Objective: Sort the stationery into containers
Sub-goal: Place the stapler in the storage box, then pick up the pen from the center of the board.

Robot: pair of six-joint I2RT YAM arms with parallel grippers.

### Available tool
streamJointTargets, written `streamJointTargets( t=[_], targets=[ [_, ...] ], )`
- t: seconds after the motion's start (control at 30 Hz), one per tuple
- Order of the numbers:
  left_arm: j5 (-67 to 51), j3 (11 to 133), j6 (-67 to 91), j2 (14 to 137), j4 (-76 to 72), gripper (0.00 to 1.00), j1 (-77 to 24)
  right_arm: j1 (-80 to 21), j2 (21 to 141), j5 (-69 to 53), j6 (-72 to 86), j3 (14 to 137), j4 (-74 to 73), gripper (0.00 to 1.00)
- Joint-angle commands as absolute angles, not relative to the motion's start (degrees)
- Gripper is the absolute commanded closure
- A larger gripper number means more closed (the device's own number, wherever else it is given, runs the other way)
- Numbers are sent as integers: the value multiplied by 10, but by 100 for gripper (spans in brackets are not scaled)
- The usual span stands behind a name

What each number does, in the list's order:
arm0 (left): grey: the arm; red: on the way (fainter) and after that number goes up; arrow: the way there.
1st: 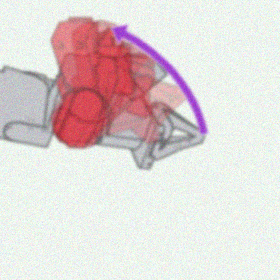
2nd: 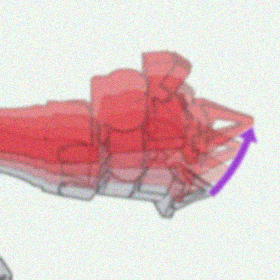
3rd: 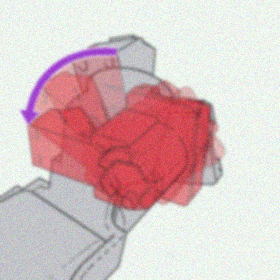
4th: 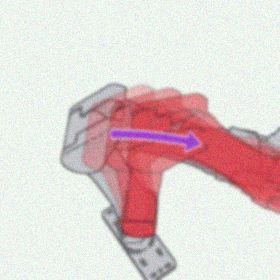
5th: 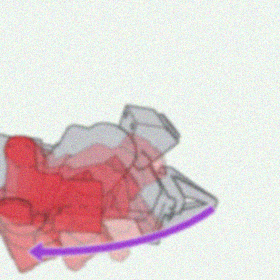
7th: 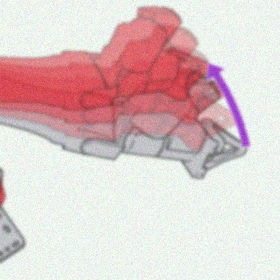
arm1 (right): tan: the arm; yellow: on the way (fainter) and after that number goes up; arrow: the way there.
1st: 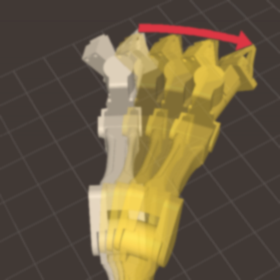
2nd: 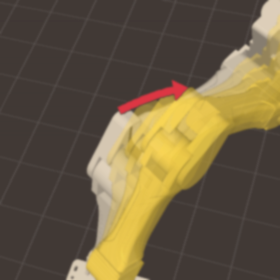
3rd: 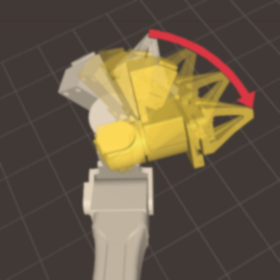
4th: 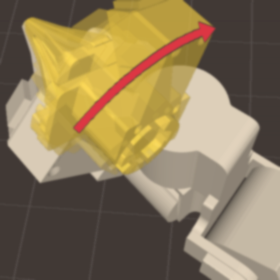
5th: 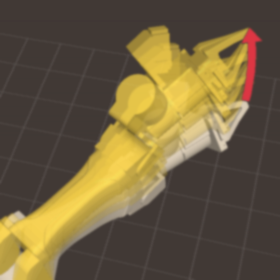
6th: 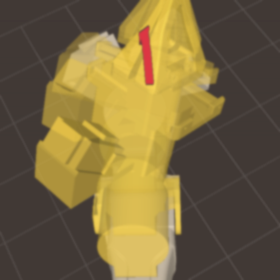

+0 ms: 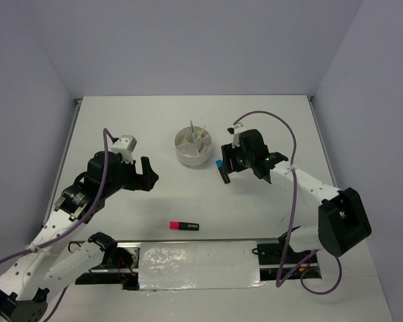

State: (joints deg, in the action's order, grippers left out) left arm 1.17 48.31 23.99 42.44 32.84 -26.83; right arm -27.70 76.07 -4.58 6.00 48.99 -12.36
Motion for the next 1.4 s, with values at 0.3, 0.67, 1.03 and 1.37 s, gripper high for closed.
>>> streamJointTargets(
  t=[0.3,0.67,1.03,1.37],
  targets=[
    [4,484,232,425,313,1,-272,-302,925,38,77,536,-144,41],
    [4,483,229,428,312,1,-272,-315,994,51,85,571,-156,45],
    [5,485,234,421,312,1,-273,-322,1026,59,106,589,-200,78],
    [-27,476,291,418,288,1,-275,-327,833,78,161,482,-159,97]
  ],
)
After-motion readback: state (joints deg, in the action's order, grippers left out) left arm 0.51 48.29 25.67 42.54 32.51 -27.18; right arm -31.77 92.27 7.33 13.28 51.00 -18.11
